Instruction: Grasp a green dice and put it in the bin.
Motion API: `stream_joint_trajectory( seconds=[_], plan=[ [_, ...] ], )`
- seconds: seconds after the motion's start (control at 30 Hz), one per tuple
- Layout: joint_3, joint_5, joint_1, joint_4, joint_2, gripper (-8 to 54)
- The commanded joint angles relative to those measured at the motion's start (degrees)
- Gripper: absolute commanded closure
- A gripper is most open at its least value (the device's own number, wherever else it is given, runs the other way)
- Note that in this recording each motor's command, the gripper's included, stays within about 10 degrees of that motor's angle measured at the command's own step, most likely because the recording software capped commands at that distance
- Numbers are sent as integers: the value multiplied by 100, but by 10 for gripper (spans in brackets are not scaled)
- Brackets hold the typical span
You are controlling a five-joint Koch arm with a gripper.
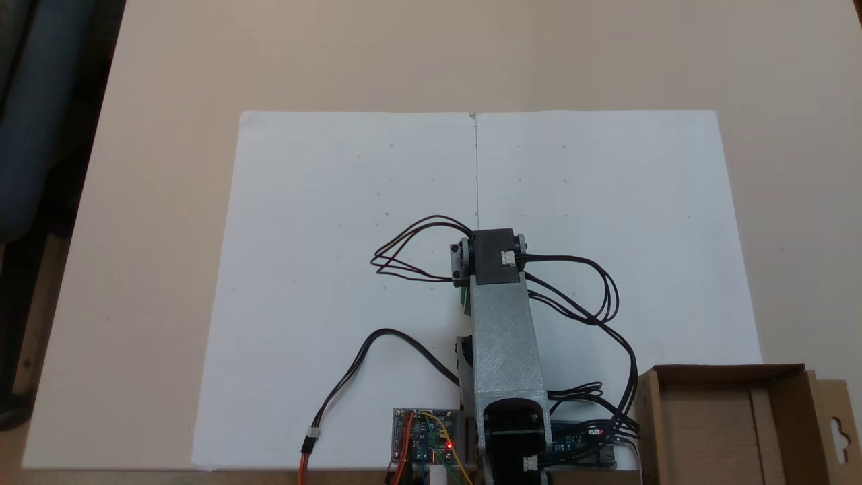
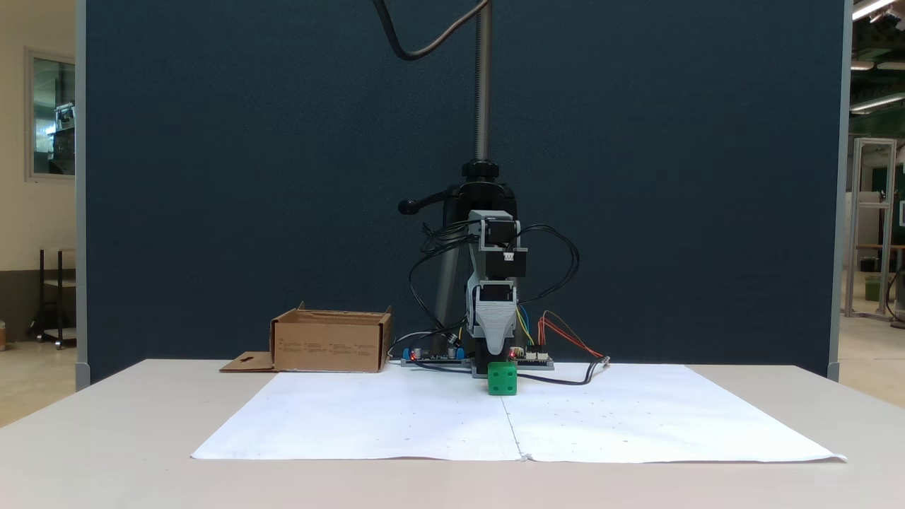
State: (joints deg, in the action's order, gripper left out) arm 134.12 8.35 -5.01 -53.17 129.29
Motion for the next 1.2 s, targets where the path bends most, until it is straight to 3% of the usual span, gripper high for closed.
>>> stream_joint_trajectory(
  seconds=[0.0, 0.63, 1.17],
  plan=[
    [-62, 466, -185, 132, 545, 21],
    [105, 712, -387, 264, 466, 21],
    [281, 703, -387, 589, -343, 21]
  ],
)
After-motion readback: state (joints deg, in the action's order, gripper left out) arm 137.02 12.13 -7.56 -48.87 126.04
